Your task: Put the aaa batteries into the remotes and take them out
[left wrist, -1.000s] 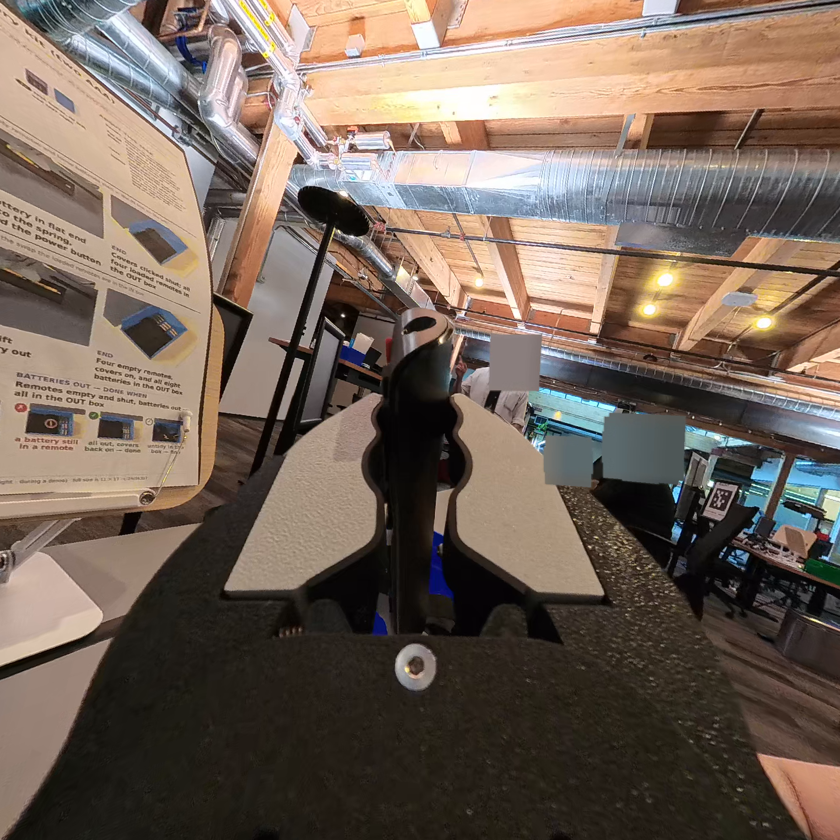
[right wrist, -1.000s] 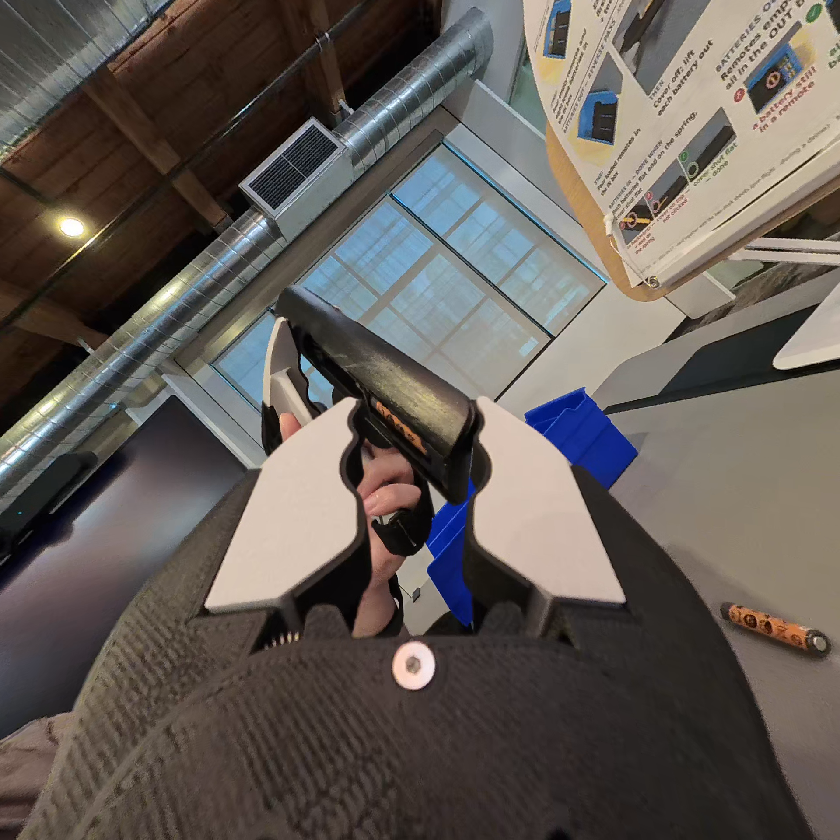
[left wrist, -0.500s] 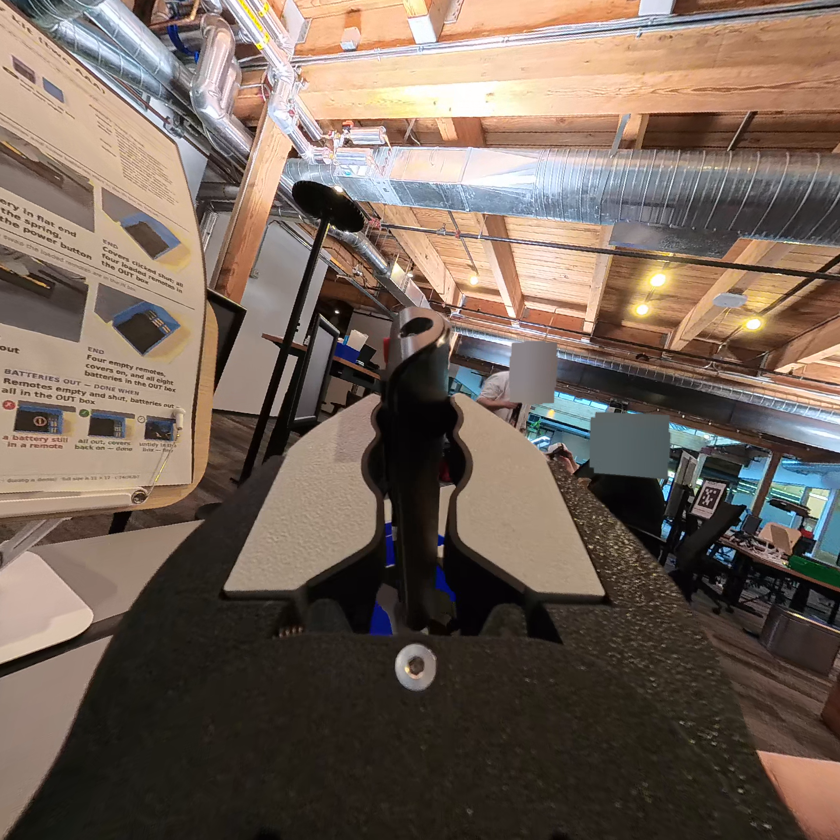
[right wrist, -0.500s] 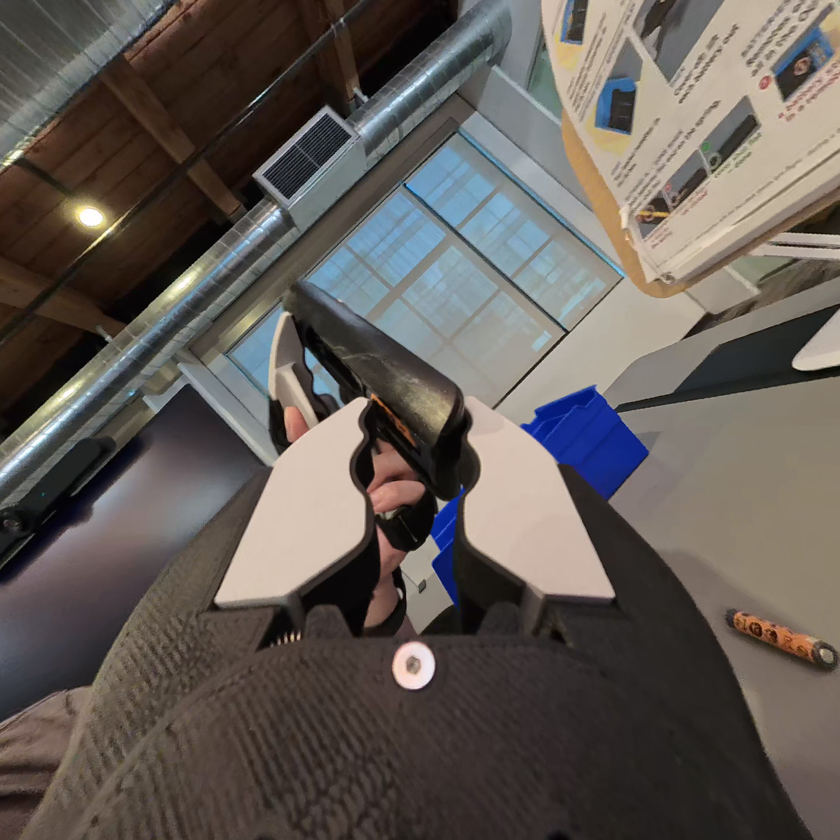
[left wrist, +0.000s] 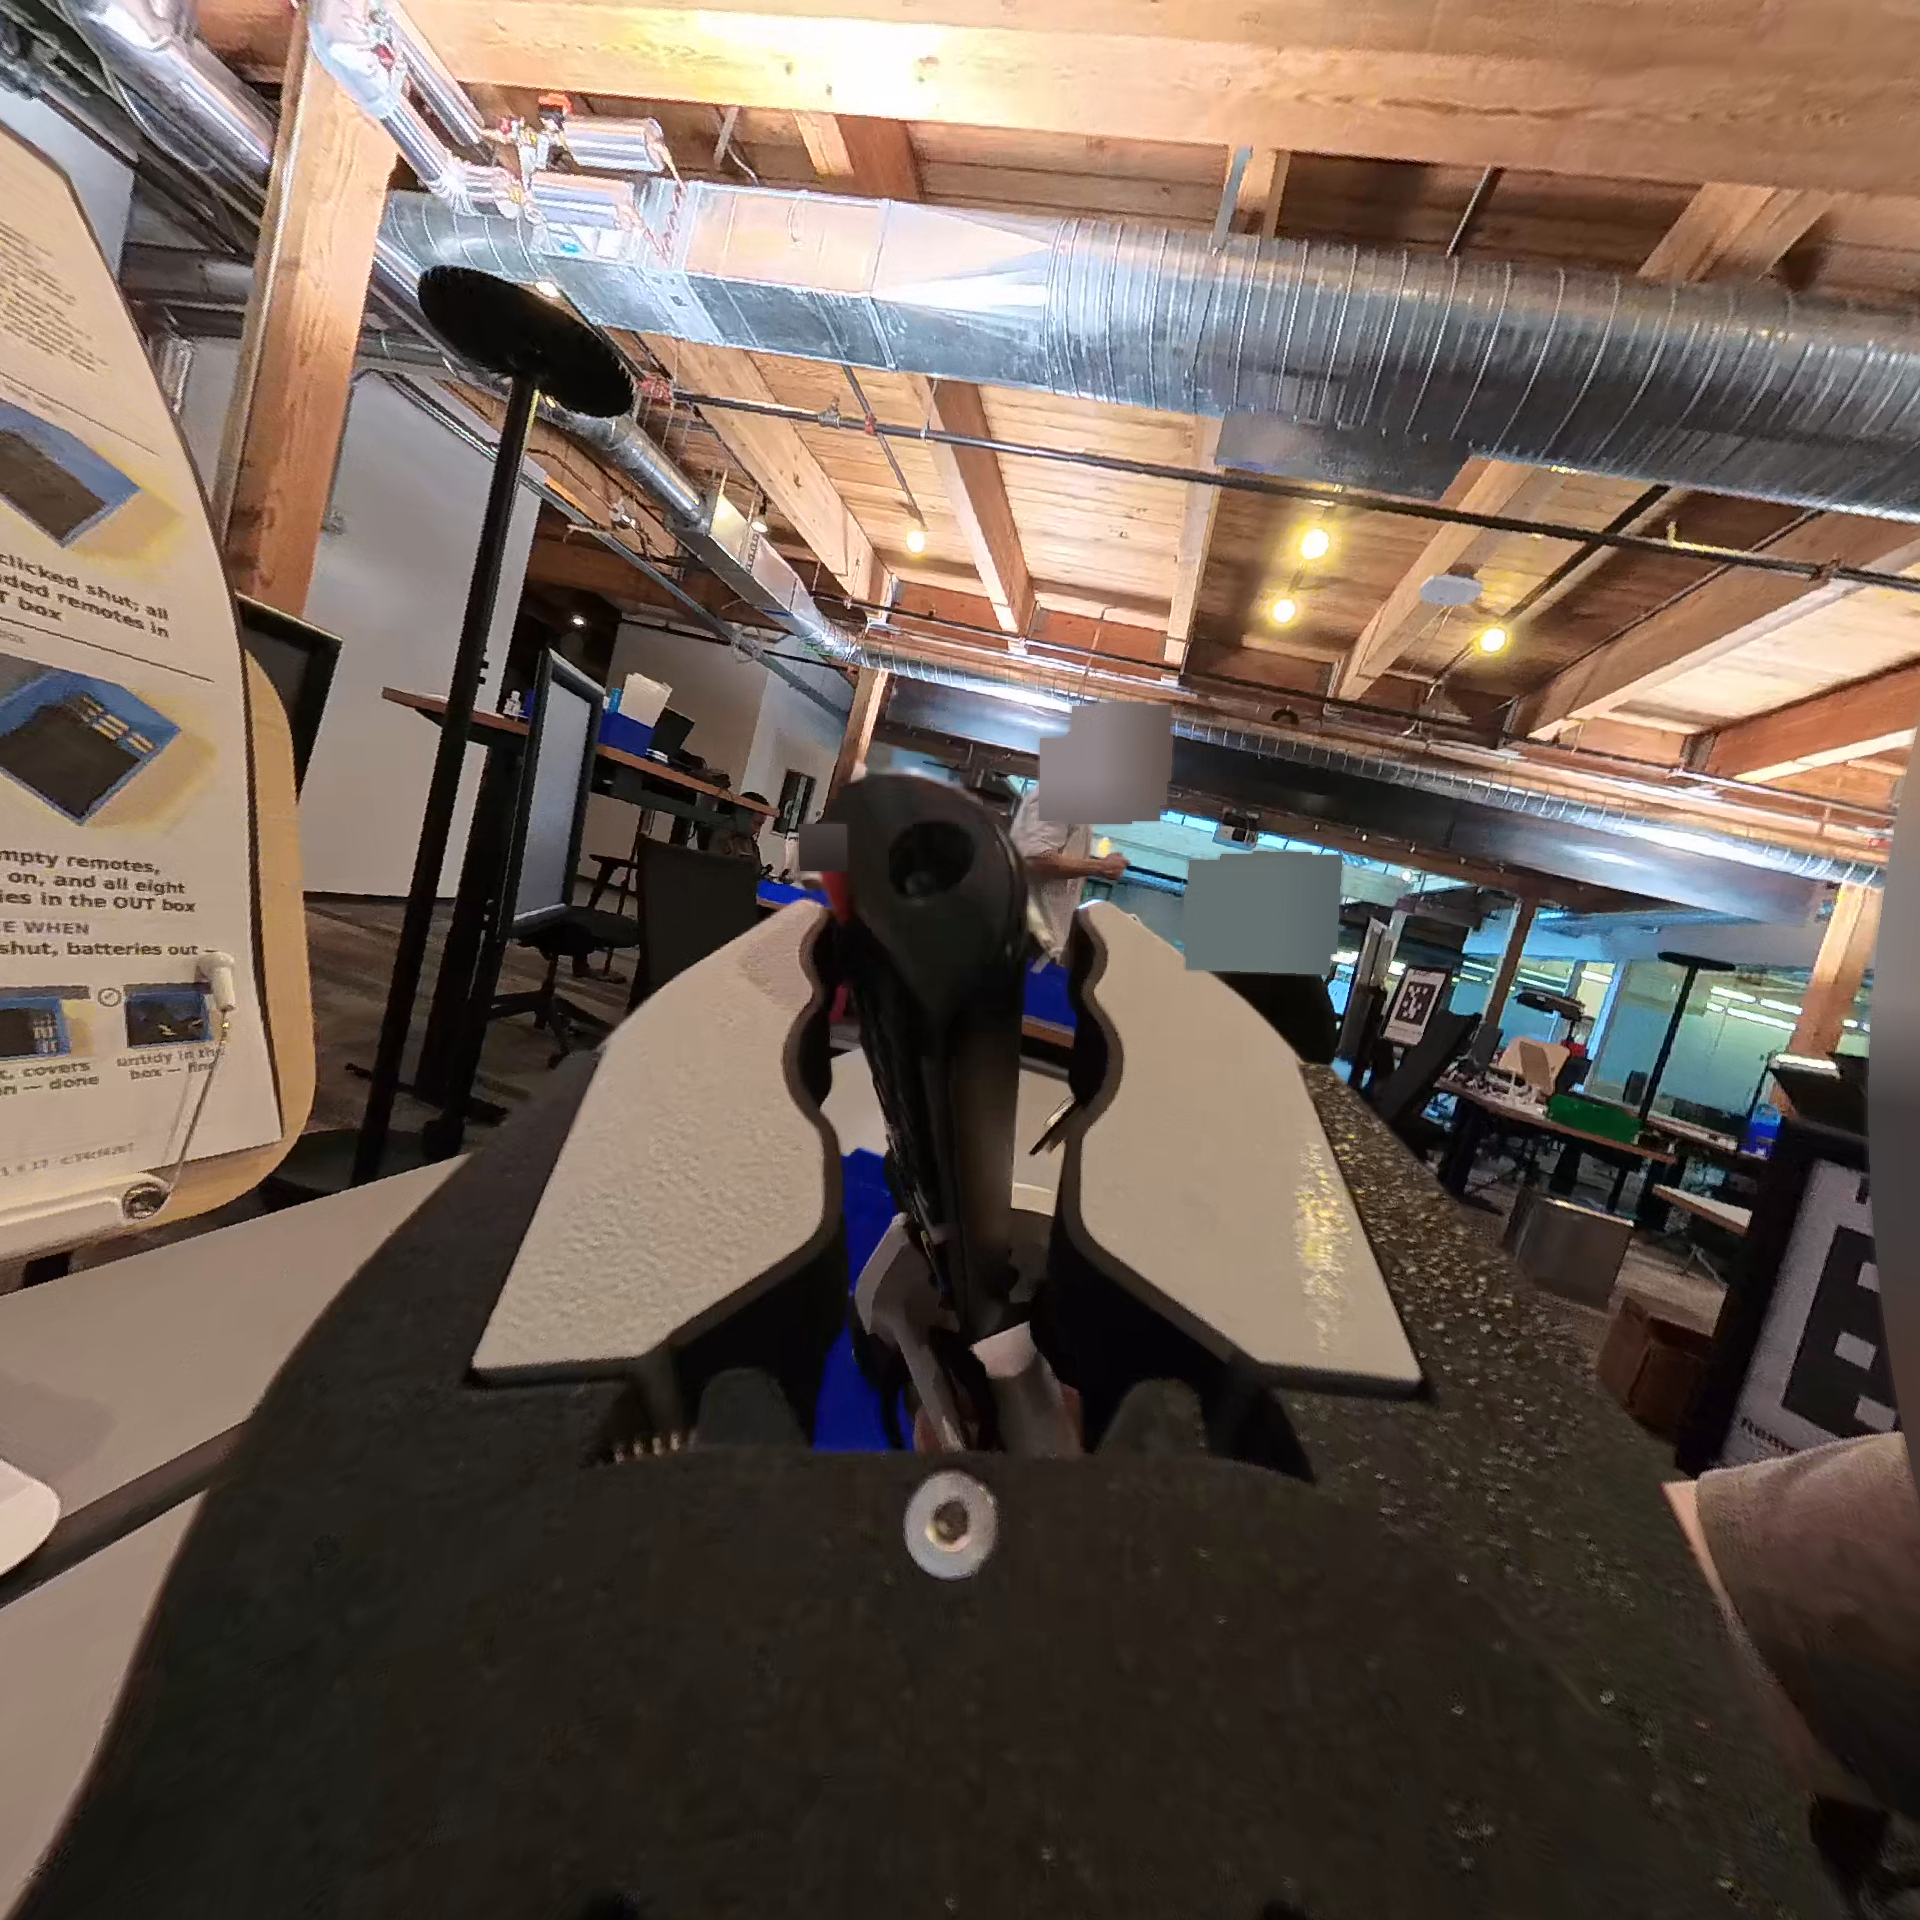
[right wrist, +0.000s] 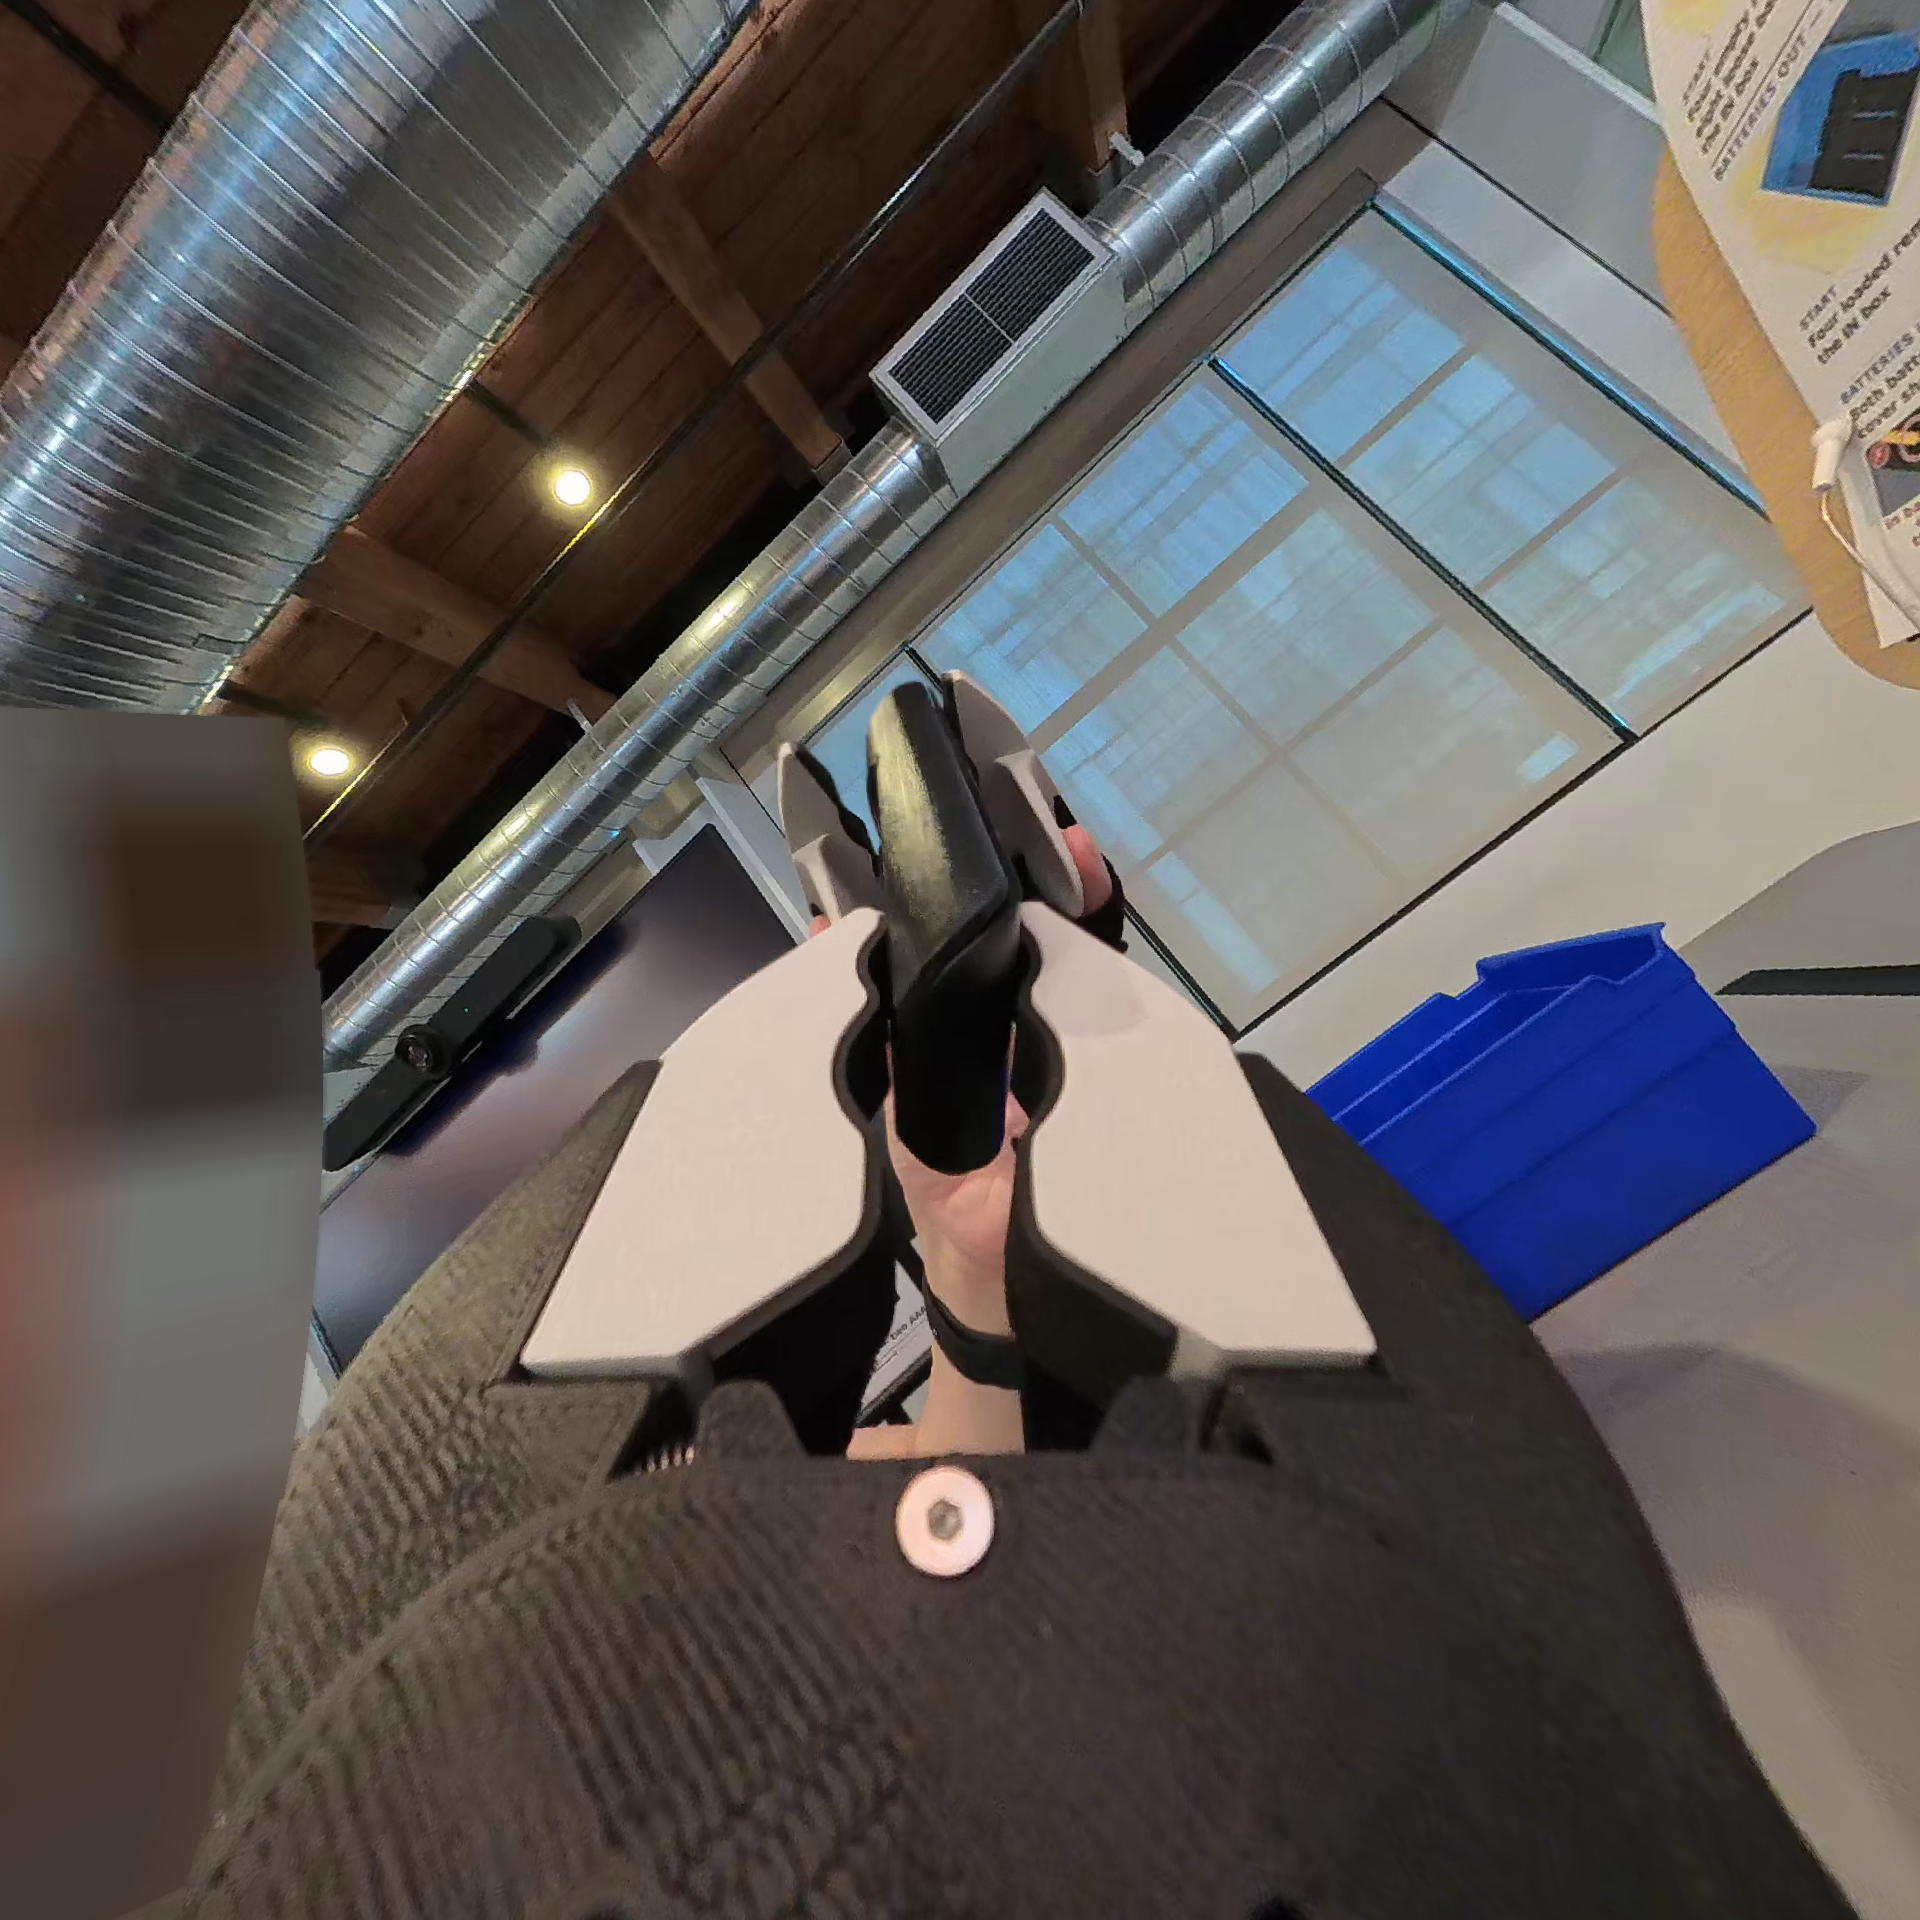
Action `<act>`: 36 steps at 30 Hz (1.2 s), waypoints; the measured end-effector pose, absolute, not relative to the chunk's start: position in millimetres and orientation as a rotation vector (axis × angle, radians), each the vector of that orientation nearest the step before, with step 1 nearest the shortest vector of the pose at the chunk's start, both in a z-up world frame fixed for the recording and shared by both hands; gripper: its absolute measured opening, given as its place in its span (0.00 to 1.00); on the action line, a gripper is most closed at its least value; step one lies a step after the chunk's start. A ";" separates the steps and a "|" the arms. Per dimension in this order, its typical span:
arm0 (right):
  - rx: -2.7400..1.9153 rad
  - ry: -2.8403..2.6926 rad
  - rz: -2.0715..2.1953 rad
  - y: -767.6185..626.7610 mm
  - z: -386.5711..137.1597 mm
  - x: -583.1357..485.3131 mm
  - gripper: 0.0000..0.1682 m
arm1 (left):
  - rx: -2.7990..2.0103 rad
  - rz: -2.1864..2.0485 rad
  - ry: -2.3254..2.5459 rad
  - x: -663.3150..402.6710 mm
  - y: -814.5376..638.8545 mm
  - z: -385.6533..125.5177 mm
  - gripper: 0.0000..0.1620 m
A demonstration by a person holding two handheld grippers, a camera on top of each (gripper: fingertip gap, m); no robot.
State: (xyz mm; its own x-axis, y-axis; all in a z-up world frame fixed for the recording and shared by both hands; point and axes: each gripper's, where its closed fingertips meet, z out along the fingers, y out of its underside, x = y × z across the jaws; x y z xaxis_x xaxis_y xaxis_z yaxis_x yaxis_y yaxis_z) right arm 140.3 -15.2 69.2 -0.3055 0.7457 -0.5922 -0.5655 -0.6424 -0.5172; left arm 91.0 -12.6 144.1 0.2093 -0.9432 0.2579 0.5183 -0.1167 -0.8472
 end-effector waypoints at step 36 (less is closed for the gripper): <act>-1.165 -0.374 1.797 3.2 80.4 161.7 0.22 | -1.380 -1.390 0.791 109.5 -6.5 101.7 0.14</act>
State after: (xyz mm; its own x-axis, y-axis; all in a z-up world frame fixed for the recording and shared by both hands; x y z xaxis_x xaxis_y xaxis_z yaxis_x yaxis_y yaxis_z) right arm 161.7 3.2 80.4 -0.1174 0.8250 -0.5528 -0.5361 -0.5212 -0.6641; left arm 109.5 -6.5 101.7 0.1316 -0.9346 0.3305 0.1928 -0.3029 -0.9333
